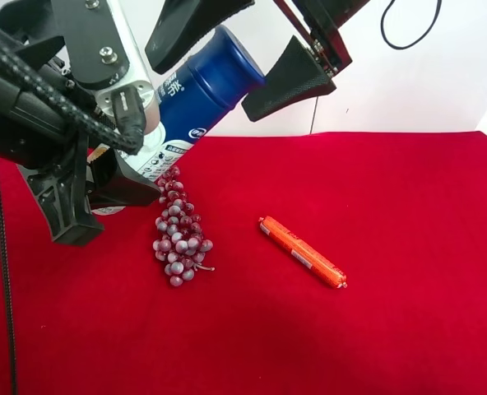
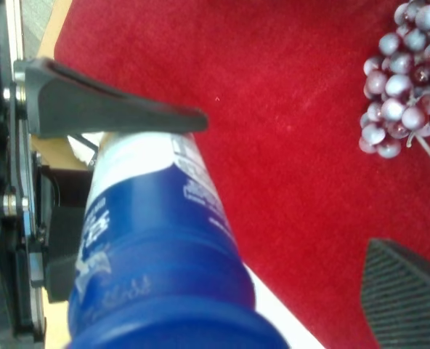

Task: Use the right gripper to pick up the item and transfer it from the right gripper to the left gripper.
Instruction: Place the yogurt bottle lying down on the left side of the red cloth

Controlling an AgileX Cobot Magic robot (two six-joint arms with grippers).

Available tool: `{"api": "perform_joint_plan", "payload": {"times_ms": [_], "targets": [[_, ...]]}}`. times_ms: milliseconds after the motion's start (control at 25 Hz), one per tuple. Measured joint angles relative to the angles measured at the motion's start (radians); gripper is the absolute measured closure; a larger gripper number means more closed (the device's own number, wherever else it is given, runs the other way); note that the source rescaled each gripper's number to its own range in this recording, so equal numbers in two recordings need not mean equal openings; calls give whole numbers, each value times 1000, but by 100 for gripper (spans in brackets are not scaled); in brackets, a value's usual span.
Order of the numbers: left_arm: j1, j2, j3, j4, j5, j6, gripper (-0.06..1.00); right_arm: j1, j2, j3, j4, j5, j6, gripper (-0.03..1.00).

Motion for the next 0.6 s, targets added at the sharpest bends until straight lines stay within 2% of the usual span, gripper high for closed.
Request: {"api": "perform_joint_plan", "payload": {"times_ms": [280, 600], "targets": [[0, 0, 0, 0, 0, -1, 83, 0, -50, 0, -21, 11, 17, -3], [0, 0, 0, 0, 0, -1, 83, 0, -178, 0, -153, 14, 77, -3]]}}
